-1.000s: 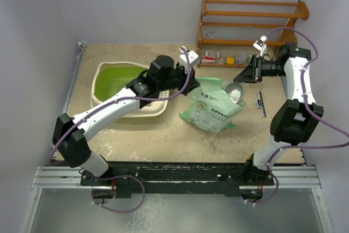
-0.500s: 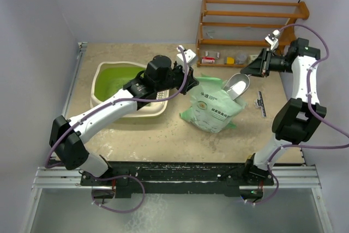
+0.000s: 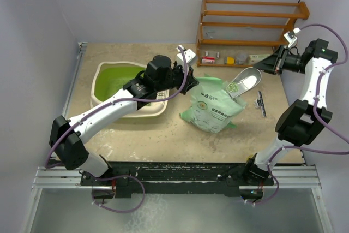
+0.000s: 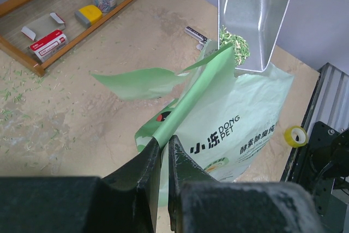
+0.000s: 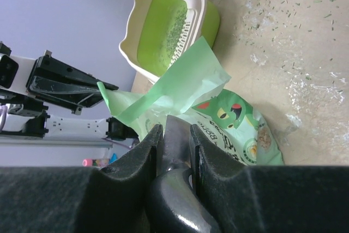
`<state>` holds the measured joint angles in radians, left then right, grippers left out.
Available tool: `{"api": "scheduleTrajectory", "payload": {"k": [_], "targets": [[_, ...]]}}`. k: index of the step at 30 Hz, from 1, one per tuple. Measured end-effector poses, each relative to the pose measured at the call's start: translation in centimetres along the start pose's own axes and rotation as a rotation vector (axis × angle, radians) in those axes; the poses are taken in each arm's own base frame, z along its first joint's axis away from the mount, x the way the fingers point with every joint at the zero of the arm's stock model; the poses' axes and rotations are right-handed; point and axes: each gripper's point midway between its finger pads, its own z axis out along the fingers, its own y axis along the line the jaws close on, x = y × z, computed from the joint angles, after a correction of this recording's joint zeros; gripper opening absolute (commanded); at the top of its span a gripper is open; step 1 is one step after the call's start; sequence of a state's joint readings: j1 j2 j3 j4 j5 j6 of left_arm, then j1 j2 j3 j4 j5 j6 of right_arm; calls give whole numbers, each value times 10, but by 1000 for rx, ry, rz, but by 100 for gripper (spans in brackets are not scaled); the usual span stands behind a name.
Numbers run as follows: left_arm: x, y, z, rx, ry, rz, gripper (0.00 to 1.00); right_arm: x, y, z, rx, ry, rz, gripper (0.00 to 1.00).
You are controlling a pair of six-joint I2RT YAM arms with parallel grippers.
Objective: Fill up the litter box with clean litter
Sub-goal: 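Scoop the cat litter from the cat litter bag.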
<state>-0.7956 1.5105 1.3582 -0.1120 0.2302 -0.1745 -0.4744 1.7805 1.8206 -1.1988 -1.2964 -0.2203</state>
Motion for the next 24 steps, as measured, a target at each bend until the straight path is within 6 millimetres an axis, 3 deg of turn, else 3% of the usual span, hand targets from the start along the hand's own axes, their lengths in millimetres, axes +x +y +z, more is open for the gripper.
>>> {"api": "scheduleTrajectory", "payload": {"k": [8,10,14,19,24], "targets": [[0,0,0,0,0,-3,7,-1,5,-3,-13,-8,13,0],[0,0,0,0,0,-6,14,-3,8,-5,-21,-15,6,0],[-3,1,1,-5,-14,-6,20,-10,12,-9,-17,-32,-9,0],[-17,2,-3,-20,-54,2,30,-15,12,-12,-11,-48,3,0],[-43,1,-17,-47,-123,16,36,-26,11,-12,-8,-70,21,0]]}}
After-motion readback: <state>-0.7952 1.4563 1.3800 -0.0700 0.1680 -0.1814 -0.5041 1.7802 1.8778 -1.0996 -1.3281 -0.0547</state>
